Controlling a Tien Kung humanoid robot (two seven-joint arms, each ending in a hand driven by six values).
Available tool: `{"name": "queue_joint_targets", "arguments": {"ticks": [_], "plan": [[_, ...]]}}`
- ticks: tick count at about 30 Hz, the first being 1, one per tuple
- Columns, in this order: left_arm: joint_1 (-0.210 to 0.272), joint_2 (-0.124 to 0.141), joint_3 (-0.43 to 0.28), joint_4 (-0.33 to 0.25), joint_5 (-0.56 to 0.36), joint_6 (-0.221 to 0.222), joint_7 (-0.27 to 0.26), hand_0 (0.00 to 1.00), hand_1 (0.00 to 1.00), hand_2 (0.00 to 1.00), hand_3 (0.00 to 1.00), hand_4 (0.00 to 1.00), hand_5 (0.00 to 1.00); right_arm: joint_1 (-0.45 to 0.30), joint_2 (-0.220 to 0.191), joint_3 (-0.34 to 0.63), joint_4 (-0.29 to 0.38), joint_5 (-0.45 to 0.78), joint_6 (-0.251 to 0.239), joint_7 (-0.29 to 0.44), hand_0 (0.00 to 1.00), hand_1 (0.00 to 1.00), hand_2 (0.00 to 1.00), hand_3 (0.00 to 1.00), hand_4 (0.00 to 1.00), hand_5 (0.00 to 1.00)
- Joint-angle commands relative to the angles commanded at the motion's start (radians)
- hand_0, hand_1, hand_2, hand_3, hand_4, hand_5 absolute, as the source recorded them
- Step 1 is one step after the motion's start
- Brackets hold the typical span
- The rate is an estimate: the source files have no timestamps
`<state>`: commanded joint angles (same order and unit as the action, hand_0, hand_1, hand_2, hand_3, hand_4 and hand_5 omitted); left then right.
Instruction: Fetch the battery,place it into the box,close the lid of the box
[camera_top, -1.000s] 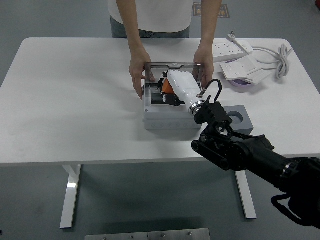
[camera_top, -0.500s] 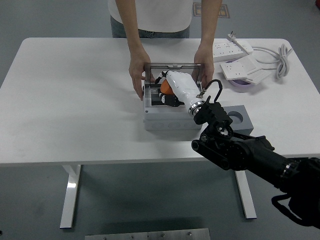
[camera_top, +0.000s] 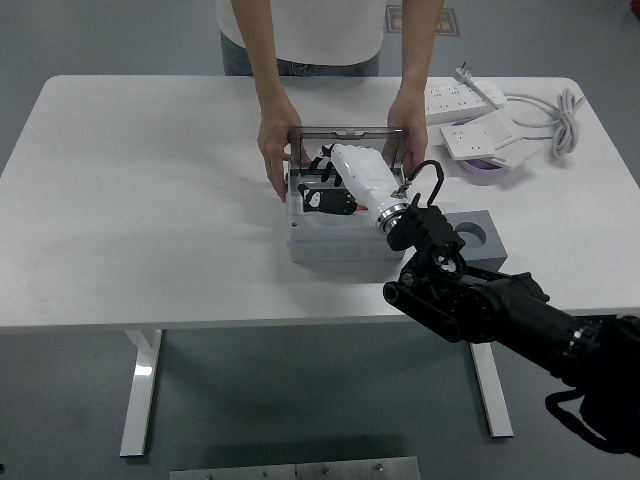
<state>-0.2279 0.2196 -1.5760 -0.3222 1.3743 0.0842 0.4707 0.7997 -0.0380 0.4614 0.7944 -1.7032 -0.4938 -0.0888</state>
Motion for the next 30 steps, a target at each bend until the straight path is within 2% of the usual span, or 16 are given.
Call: {"name": "queue_joint_targets", "arguments": {"ticks": [4, 5, 10, 11, 16, 17, 18, 22, 23, 30], "plan": [[0.002, -0.001, 0.005, 0.0, -0.009, 0.003, -0.001, 0.573, 0.719, 0.667, 0.608, 0.698, 0.179, -0.005, -0.024, 0.007, 0.042, -0.016, 0.014, -0.034, 0.596, 0.416, 0.45, 0.528, 0.764, 0.43], [0.004, -0.001, 0.007, 0.0, -0.013, 0.005, -0.002, 0.573, 0.719, 0.667, 0.608, 0.697, 0.179, -0.007, -0.032, 0.011, 0.059, -0.023, 0.023, -0.05, 0.522, 0.382, 0.436, 0.515, 0.783, 0.454], [0.013, -0.001, 0.015, -0.003, -0.03, 0.012, 0.003, 0.573, 0.719, 0.667, 0.608, 0.697, 0.179, -0.015, -0.071, 0.028, 0.14, -0.037, 0.073, -0.138, 0.522, 0.382, 0.436, 0.515, 0.783, 0.454], [0.014, -0.001, 0.016, -0.003, -0.032, 0.013, 0.003, 0.573, 0.719, 0.667, 0.609, 0.698, 0.18, -0.016, -0.076, 0.031, 0.152, -0.038, 0.081, -0.153, 0.34, 0.341, 0.416, 0.501, 0.765, 0.44], [0.02, -0.001, 0.022, -0.004, -0.045, 0.019, 0.002, 0.573, 0.719, 0.667, 0.609, 0.698, 0.18, -0.012, -0.107, 0.055, 0.231, -0.055, 0.136, -0.227, 0.34, 0.341, 0.416, 0.501, 0.765, 0.44], [0.02, -0.001, 0.022, -0.003, -0.047, 0.02, 0.002, 0.573, 0.719, 0.666, 0.609, 0.698, 0.181, -0.007, -0.112, 0.062, 0.244, -0.06, 0.145, -0.237, 0.234, 0.307, 0.397, 0.499, 0.74, 0.426], [0.02, -0.002, 0.023, -0.003, -0.047, 0.02, 0.001, 0.573, 0.719, 0.666, 0.609, 0.698, 0.181, -0.002, -0.116, 0.067, 0.253, -0.062, 0.153, -0.244, 0.234, 0.307, 0.397, 0.499, 0.74, 0.426], [0.018, -0.002, 0.02, -0.003, -0.044, 0.019, 0.001, 0.573, 0.719, 0.666, 0.609, 0.698, 0.181, 0.033, -0.127, 0.091, 0.274, -0.067, 0.172, -0.257, 0.234, 0.307, 0.397, 0.499, 0.74, 0.426], [0.017, -0.002, 0.019, -0.003, -0.043, 0.019, 0.001, 0.573, 0.719, 0.666, 0.61, 0.699, 0.18, 0.042, -0.128, 0.097, 0.273, -0.068, 0.173, -0.258, 0.194, 0.301, 0.393, 0.5, 0.737, 0.43], [0.011, -0.002, 0.012, -0.004, -0.029, 0.015, 0.006, 0.573, 0.718, 0.667, 0.61, 0.698, 0.182, 0.095, -0.123, 0.128, 0.229, -0.073, 0.152, -0.242, 0.195, 0.303, 0.396, 0.506, 0.735, 0.421]]}}
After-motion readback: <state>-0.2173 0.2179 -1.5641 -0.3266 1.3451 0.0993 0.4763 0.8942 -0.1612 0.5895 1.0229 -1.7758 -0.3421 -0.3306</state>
